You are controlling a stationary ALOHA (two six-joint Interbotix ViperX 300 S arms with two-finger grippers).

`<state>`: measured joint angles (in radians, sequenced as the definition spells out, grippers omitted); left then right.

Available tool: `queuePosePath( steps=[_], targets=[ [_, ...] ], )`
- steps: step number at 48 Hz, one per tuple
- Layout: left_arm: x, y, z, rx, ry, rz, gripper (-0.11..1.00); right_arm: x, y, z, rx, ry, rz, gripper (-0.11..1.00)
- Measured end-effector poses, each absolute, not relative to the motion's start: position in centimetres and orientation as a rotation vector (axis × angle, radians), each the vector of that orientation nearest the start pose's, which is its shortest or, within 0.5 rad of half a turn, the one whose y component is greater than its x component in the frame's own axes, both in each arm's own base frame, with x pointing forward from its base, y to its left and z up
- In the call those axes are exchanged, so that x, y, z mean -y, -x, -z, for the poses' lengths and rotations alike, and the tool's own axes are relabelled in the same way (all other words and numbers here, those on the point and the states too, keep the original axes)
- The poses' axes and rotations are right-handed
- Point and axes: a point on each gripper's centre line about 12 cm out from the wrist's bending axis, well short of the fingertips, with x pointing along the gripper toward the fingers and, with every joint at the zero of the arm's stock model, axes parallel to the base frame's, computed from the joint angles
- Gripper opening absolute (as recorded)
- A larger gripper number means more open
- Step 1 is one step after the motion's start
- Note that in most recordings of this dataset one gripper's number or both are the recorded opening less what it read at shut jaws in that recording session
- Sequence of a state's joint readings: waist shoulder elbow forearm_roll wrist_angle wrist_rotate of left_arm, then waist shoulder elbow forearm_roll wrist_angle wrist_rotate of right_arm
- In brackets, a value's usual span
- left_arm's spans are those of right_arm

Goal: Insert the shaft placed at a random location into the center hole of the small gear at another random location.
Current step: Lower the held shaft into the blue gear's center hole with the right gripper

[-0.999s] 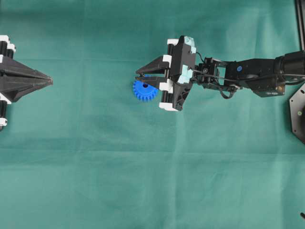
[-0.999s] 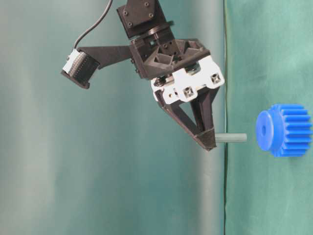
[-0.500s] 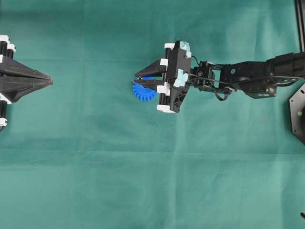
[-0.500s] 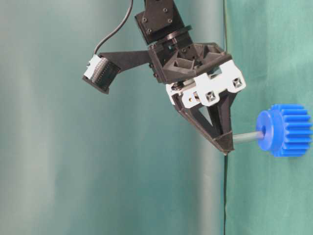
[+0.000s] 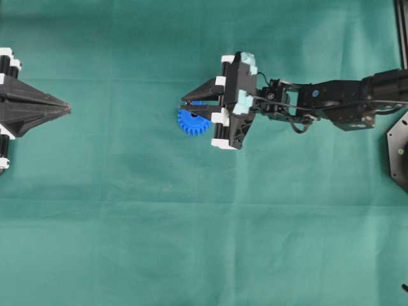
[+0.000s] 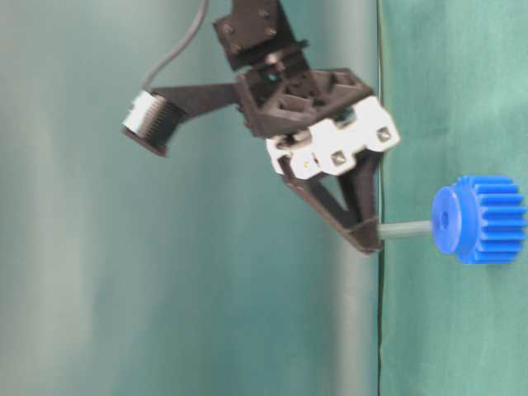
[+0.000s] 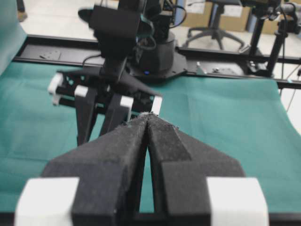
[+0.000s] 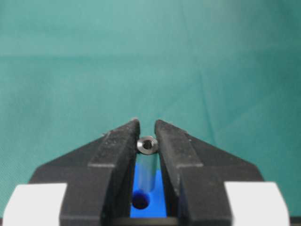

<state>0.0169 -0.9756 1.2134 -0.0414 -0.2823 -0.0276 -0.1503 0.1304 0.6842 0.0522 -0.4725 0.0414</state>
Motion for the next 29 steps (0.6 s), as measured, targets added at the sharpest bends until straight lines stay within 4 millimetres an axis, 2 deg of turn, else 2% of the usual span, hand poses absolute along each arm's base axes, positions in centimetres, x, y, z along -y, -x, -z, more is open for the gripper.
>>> queuePosePath(
  steps=[7,18,24,29],
  targets=[
    [-0.5,-19.5,-27.8,0.044,0.072,-0.027,-0.01,6.4,-40.5,-16.9,-0.316,-0.094,0.18,0.16],
    [-0.5,-19.5,-27.8,0.042,0.07,-0.027,-0.01,6.2,-40.5,-16.9,-0.315,-0.092,0.176,0.16],
    [-0.5,-19.5,-27.8,0.044,0.072,-0.027,-0.01,6.1,-40.5,-16.7,-0.319,-0.092,0.173,0.16],
    [-0.5,-19.5,-27.8,0.044,0.072,-0.027,-0.01,6.1,-40.6,-15.8,-0.341,-0.093,0.174,0.16]
  ],
)
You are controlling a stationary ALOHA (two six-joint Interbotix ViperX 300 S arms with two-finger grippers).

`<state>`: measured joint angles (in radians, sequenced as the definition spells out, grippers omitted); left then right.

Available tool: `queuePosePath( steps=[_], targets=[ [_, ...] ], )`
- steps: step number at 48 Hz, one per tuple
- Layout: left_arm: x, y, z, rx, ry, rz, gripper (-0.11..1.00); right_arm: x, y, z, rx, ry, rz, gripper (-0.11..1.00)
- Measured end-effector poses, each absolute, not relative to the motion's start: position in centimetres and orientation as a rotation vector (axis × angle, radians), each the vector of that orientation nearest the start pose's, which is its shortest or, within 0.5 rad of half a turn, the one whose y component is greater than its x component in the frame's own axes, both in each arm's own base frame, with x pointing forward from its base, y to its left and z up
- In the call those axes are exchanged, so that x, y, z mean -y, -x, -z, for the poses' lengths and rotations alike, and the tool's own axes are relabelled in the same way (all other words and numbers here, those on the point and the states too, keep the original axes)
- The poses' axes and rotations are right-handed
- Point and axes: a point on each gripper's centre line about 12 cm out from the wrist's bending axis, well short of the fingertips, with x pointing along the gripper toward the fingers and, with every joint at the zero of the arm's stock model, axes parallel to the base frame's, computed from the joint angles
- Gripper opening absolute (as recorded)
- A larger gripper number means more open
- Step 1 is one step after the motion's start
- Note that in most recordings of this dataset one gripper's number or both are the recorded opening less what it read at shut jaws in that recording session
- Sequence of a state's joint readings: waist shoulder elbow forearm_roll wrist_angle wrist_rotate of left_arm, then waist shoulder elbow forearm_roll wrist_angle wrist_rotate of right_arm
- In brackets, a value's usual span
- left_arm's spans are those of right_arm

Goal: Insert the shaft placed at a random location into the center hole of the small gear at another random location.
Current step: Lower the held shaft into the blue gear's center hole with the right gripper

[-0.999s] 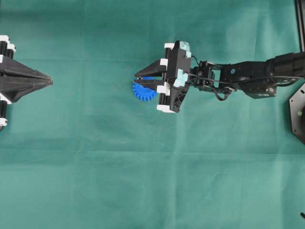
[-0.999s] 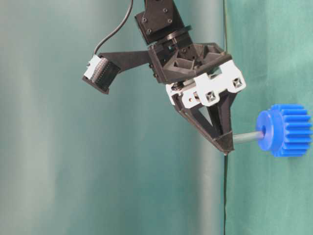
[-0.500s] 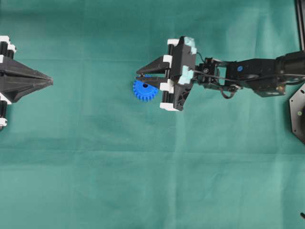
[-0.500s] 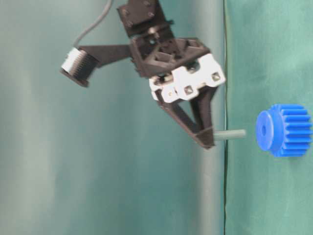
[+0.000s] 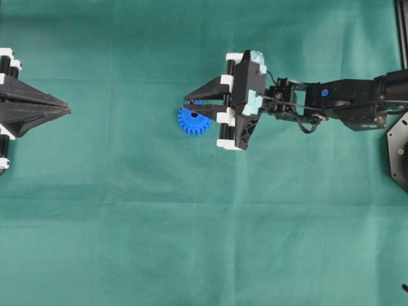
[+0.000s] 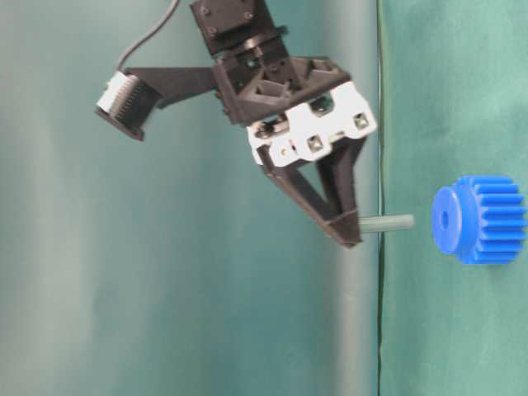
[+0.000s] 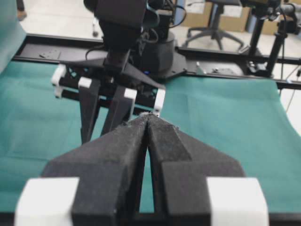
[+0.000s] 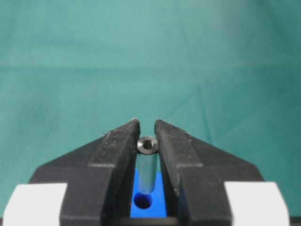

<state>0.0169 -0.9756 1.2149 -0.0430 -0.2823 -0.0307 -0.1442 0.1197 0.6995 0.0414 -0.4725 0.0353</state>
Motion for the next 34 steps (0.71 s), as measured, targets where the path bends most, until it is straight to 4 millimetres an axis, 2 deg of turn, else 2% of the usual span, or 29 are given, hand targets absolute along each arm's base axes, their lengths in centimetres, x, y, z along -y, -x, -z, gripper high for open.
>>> queuePosePath(
  steps=[10,34],
  targets=[
    [-0.5,-19.5,-27.8,0.044,0.072,-0.027,-0.01,6.2,-40.9,-14.4,-0.369,-0.1,0.177,0.16],
    [-0.5,-19.5,-27.8,0.044,0.072,-0.027,-0.01,6.2,-41.0,-13.7,-0.372,-0.104,0.182,0.16]
  ],
)
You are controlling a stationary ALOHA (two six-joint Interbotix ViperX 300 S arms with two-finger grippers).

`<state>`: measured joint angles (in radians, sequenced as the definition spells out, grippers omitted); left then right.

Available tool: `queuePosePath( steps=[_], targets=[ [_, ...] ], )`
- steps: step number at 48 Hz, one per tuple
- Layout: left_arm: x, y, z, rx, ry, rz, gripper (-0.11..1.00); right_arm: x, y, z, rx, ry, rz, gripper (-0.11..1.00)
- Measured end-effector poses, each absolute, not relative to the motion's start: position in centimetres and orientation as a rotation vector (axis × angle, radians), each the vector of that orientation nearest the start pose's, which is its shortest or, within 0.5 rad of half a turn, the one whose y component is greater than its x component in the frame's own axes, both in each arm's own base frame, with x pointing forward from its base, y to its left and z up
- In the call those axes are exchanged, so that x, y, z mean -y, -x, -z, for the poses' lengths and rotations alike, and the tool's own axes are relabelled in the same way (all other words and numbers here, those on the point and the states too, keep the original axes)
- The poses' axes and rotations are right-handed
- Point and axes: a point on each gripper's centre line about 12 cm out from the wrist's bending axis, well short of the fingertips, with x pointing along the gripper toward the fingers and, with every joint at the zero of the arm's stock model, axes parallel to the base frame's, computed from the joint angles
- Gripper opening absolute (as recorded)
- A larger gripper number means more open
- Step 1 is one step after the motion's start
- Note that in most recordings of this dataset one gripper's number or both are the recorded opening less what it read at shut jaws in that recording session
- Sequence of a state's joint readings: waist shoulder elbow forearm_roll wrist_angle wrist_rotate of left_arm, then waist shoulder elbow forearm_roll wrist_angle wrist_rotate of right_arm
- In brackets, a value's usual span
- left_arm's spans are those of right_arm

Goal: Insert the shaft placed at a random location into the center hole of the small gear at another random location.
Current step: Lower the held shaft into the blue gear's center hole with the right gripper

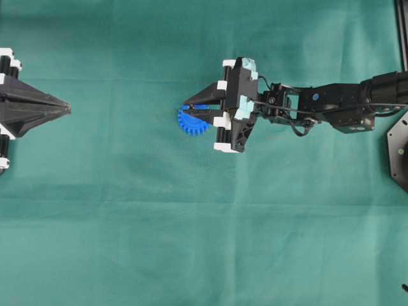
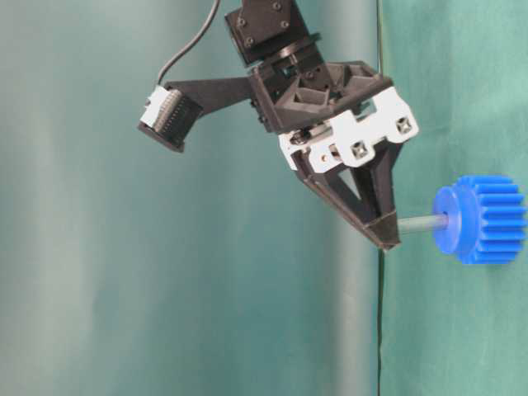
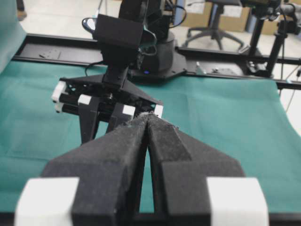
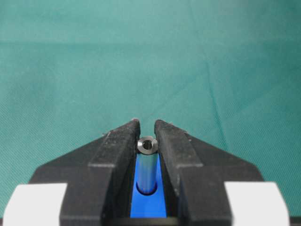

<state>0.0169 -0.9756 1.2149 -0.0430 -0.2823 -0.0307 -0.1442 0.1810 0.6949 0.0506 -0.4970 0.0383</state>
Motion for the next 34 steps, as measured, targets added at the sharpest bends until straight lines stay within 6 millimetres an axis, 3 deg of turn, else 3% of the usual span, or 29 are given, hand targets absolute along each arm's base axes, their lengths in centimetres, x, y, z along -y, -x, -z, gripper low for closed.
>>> queuePosePath(
  steps=[34],
  targets=[
    [-0.5,-19.4,-27.8,0.042,0.07,-0.027,-0.01,6.5,-41.0,-11.3,-0.414,-0.132,0.207,0.16]
  ],
)
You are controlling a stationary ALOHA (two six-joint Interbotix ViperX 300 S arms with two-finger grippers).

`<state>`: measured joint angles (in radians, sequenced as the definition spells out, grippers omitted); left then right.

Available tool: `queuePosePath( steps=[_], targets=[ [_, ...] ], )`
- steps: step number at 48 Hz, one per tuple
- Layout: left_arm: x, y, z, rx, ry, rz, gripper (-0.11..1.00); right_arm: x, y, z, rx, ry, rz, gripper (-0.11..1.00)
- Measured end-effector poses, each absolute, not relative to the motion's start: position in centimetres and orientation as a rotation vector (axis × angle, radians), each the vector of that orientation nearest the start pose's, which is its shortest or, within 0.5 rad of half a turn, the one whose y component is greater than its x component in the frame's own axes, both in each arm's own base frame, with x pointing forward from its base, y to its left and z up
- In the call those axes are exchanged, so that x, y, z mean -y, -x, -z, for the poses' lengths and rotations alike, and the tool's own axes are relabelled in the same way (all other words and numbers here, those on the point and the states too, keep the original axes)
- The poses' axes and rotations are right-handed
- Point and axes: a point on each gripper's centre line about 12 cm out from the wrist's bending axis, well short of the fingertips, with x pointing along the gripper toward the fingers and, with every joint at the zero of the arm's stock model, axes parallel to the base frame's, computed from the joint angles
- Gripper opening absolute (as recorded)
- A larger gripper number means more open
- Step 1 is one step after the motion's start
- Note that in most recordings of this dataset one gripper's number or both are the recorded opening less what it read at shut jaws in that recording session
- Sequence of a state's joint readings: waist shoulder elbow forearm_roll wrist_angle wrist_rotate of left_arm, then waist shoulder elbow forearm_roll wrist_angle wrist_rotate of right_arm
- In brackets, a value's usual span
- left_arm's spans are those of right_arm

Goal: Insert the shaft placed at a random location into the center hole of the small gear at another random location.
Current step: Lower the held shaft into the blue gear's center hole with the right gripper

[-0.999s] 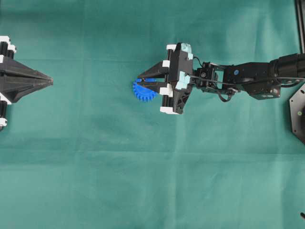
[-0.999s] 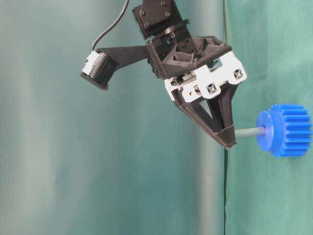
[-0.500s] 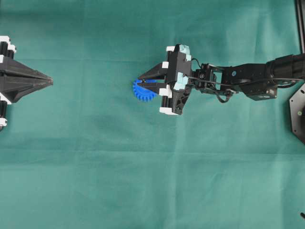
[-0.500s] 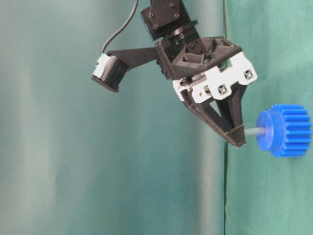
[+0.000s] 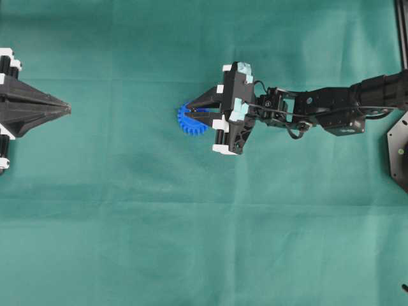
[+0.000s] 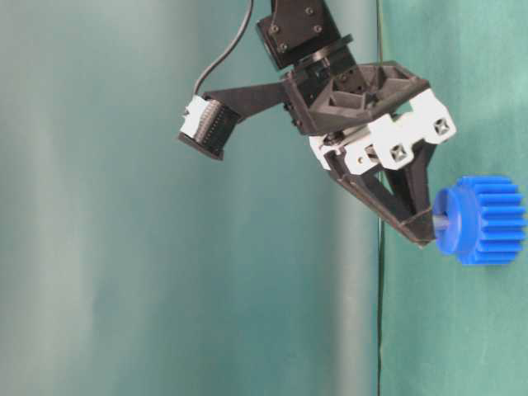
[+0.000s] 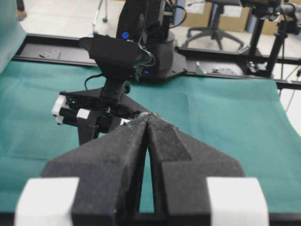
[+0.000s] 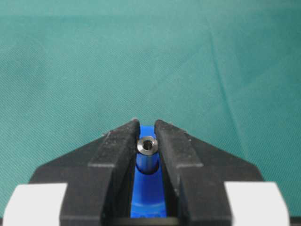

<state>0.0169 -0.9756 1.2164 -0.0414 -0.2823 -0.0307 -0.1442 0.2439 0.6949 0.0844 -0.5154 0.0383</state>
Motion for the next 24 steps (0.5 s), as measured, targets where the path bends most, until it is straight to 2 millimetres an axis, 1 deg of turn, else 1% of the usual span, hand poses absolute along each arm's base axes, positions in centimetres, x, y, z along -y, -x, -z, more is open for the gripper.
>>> queuePosePath(
  steps=[6,24],
  targets=[
    [-0.47,-19.44,-27.79,0.042,0.072,-0.027,-0.01,6.41,-41.0,-10.81,-0.425,-0.135,0.209,0.16],
    [-0.46,-19.44,-27.79,0.042,0.07,-0.027,-0.01,6.43,-40.99,-10.68,-0.428,-0.138,0.211,0.16]
  ],
)
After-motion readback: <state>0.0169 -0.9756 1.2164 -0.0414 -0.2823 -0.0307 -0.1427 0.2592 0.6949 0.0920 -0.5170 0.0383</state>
